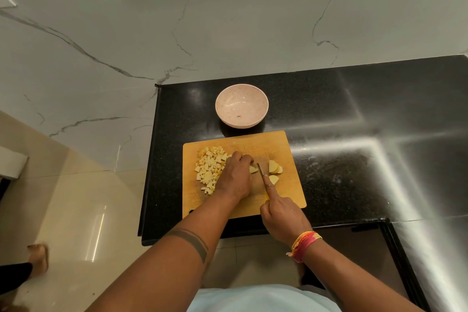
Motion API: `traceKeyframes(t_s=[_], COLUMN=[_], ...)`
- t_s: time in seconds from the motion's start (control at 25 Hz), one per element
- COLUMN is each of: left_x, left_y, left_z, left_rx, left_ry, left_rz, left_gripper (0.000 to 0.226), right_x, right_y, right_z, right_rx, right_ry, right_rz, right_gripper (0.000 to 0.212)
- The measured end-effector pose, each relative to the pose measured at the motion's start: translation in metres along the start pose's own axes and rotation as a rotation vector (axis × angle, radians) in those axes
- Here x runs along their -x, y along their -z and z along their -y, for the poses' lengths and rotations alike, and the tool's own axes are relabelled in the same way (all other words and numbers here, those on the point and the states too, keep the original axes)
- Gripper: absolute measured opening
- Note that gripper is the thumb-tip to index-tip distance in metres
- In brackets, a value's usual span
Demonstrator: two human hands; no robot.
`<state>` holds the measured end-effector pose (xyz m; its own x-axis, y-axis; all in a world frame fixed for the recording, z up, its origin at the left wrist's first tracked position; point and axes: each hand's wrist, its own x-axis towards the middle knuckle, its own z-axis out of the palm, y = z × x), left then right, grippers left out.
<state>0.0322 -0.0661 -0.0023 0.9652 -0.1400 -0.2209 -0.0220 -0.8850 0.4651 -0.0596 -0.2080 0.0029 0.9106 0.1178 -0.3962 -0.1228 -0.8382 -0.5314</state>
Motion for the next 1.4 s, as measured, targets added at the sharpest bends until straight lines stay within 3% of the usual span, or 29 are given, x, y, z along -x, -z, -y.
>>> traceKeyframes(t_s=[0.68,0.96,1.4], left_x=[0.003,-0.001,0.000], left_y=[-0.005,-0.003,-0.004], left_z=[0.007,0.006,0.006], left_rx=[0.025,0.002,0.021], left_ry=[0.072,0.071,0.063], left_rz=[-0.056,-0.040,-0.076], left_gripper=[0.034,0.029,0.028], right_x=[0.004,0.001,-0.014], right_y=[-0.007,-0.006,-0.017], right_z=[0.004,0.004,0.008], right_rx=[0.035,0.046,0.181], right_ry=[0.016,0.031,0.053], right_rz=[0.014,-0.054,0.008], right_gripper=[0.081,0.080,0.080])
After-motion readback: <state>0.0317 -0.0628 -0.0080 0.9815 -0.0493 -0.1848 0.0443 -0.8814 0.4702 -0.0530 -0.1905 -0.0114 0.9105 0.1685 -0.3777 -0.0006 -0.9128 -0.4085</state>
